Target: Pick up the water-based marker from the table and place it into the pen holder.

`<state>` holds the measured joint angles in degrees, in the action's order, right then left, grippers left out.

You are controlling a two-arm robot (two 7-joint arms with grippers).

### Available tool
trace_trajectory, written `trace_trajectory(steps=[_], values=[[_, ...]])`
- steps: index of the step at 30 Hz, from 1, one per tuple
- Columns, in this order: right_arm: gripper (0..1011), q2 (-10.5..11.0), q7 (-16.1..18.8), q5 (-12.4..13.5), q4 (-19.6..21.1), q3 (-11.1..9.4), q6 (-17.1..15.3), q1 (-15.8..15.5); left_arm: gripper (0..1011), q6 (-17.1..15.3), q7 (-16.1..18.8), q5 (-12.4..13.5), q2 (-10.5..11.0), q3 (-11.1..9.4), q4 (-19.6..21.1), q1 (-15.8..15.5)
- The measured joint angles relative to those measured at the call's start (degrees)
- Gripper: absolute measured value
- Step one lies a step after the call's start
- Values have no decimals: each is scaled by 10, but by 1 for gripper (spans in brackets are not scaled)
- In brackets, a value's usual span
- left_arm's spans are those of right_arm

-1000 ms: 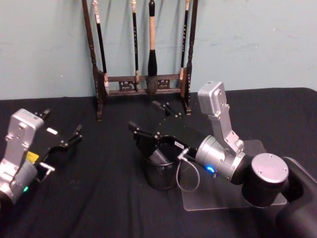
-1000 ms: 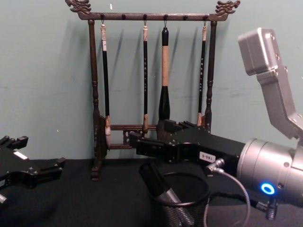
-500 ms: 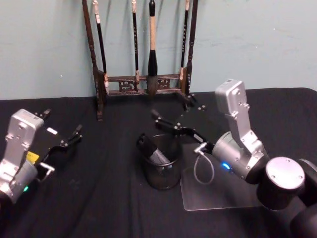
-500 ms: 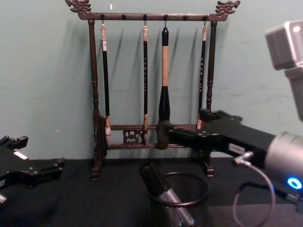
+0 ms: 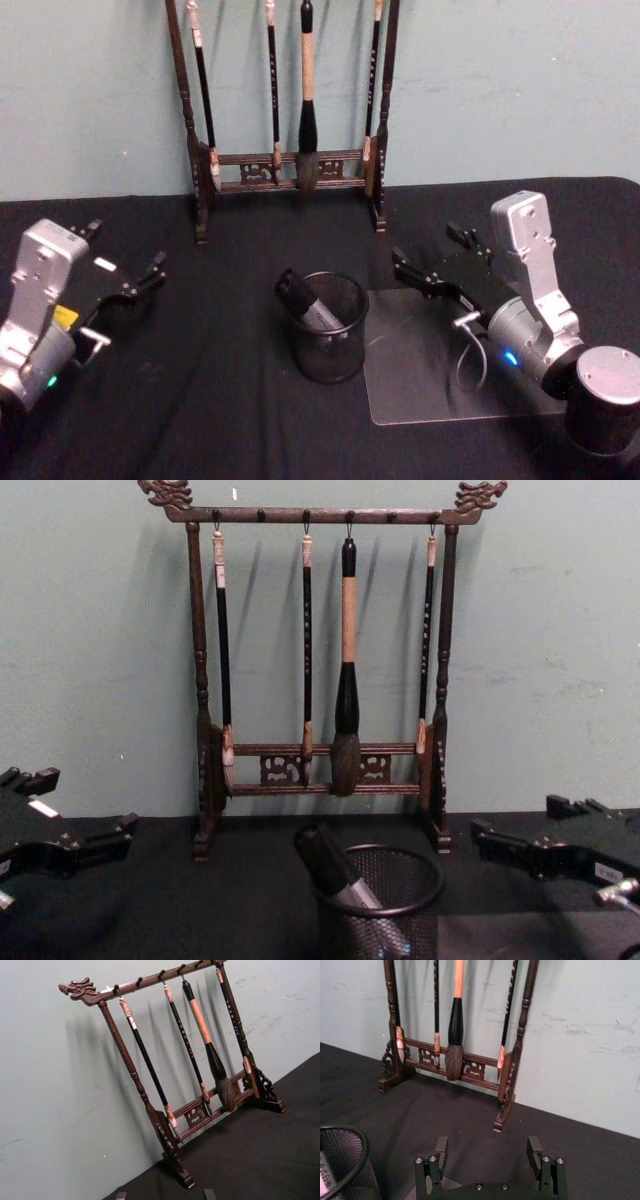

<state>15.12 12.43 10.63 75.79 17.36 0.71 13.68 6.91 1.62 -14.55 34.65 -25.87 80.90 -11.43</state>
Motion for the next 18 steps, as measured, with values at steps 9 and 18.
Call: trace_trajectory(steps=[9, 18], values=[[1002, -2, -1, -2, -3, -2, 0, -1, 1001, 0, 0, 0, 0, 0, 0, 0], [1002, -1, 0, -1, -1, -1, 0, -1, 1001, 0, 0, 0, 0, 0, 0, 0]])
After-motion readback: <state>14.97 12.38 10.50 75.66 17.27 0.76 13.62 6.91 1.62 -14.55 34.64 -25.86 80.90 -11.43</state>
